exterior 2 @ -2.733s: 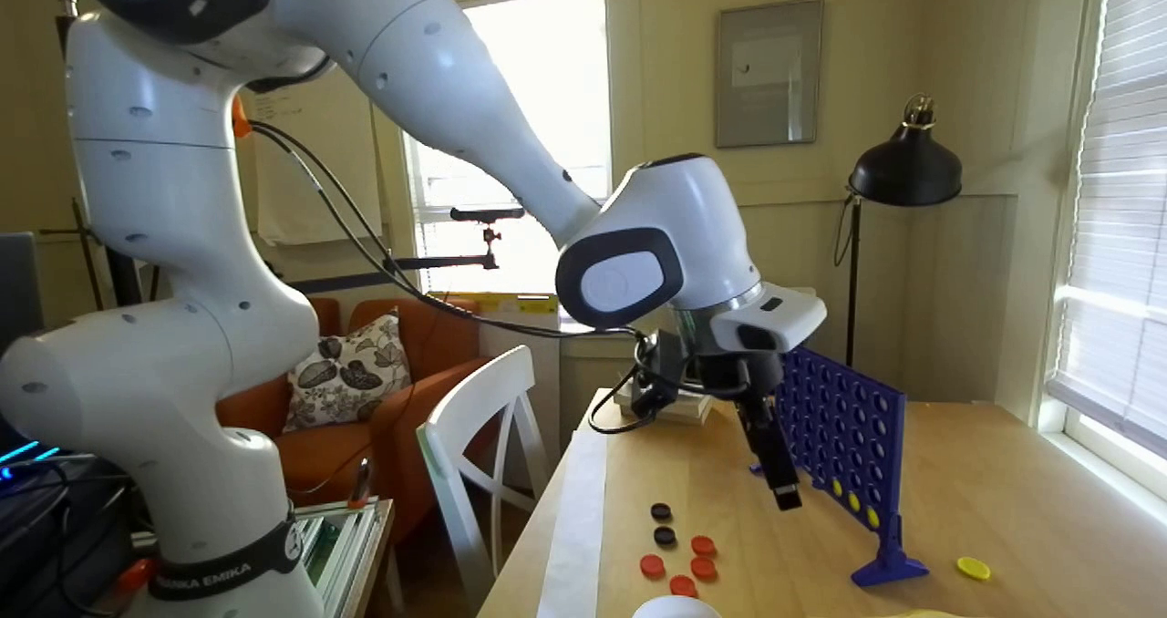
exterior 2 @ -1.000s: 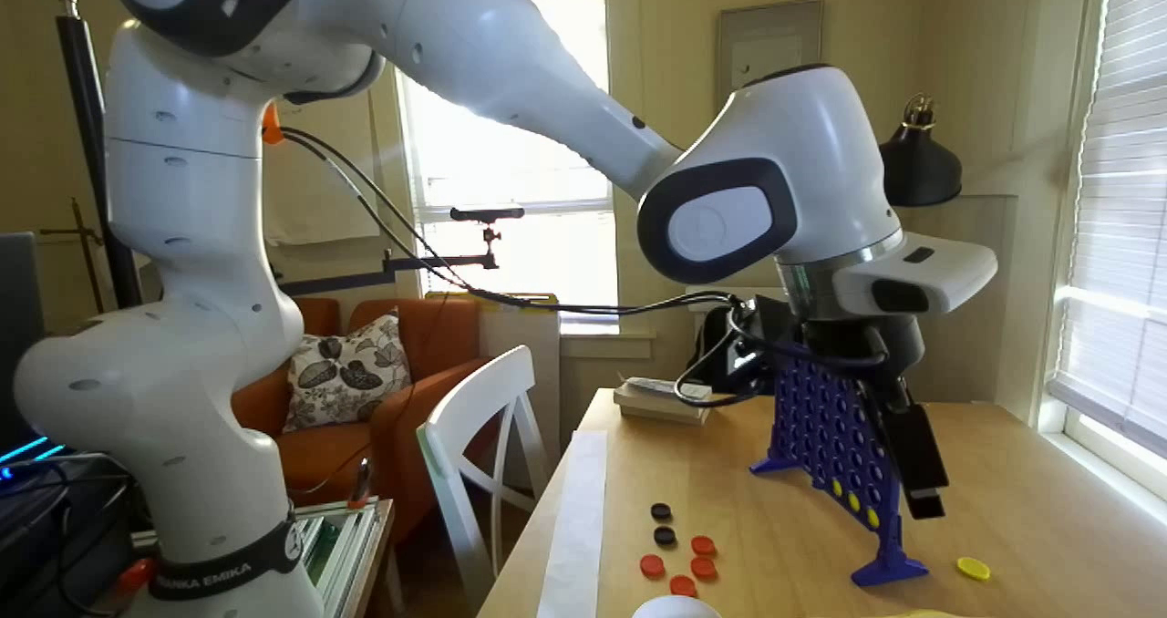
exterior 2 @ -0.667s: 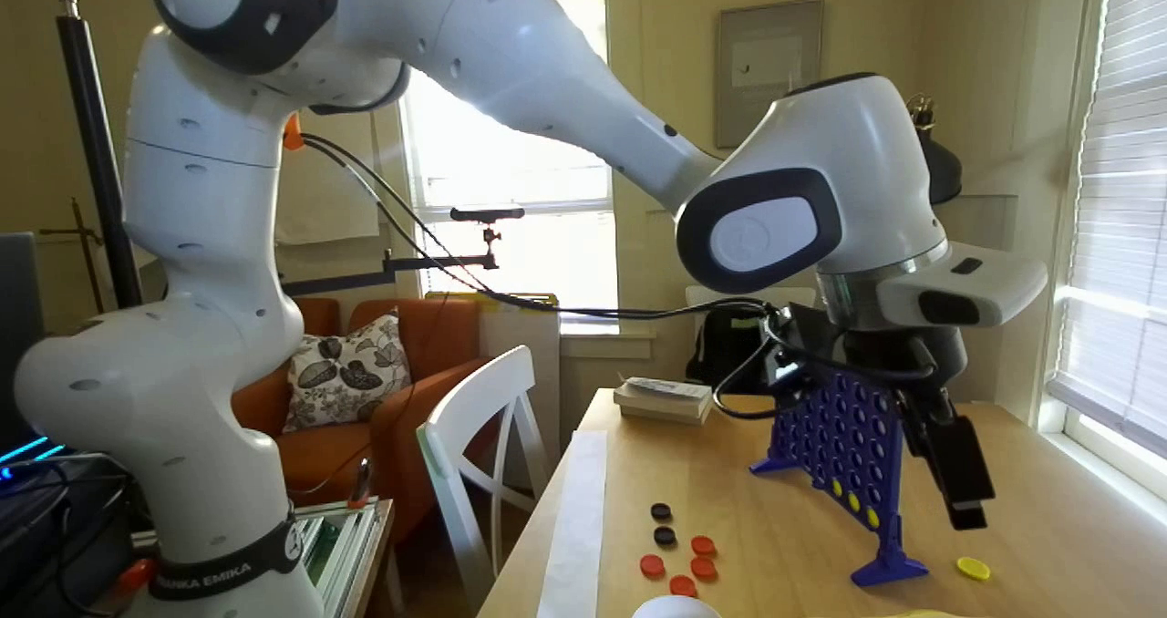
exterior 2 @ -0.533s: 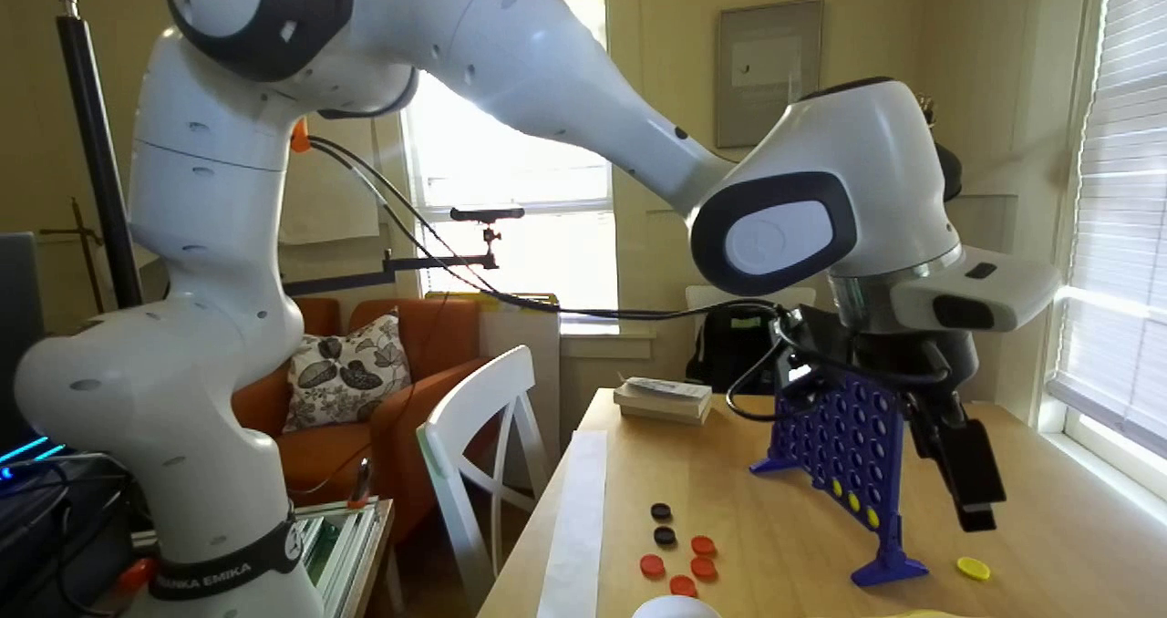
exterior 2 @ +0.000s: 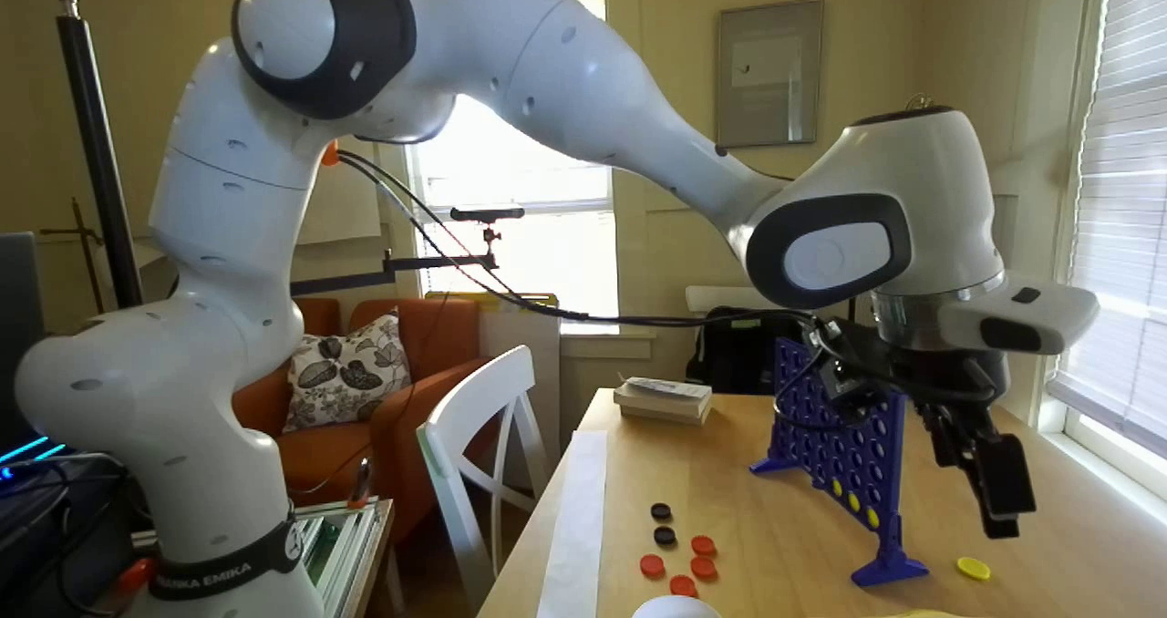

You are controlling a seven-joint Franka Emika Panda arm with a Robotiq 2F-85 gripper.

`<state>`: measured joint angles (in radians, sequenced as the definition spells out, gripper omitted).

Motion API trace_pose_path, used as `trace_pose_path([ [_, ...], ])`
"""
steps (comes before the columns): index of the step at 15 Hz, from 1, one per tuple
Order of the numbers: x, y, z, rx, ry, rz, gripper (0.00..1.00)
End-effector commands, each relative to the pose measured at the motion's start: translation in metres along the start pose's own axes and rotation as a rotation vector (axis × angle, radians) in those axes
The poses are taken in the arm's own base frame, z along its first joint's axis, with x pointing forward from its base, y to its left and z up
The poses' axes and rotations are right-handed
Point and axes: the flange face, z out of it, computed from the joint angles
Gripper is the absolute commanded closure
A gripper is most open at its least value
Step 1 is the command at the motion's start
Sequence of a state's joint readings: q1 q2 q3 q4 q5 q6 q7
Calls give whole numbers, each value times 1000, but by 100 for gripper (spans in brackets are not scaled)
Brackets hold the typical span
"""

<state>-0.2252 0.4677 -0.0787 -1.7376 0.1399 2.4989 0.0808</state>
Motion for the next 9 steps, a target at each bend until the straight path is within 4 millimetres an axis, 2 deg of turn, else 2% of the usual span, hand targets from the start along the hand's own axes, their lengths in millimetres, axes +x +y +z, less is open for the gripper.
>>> trace_pose_path([
  [1, 23, -10, 16, 15, -20, 1, 0],
  [4, 34, -18, 26, 15, -1, -26, 0],
  [9, 41, -27, 53, 53, 4, -61, 0],
])
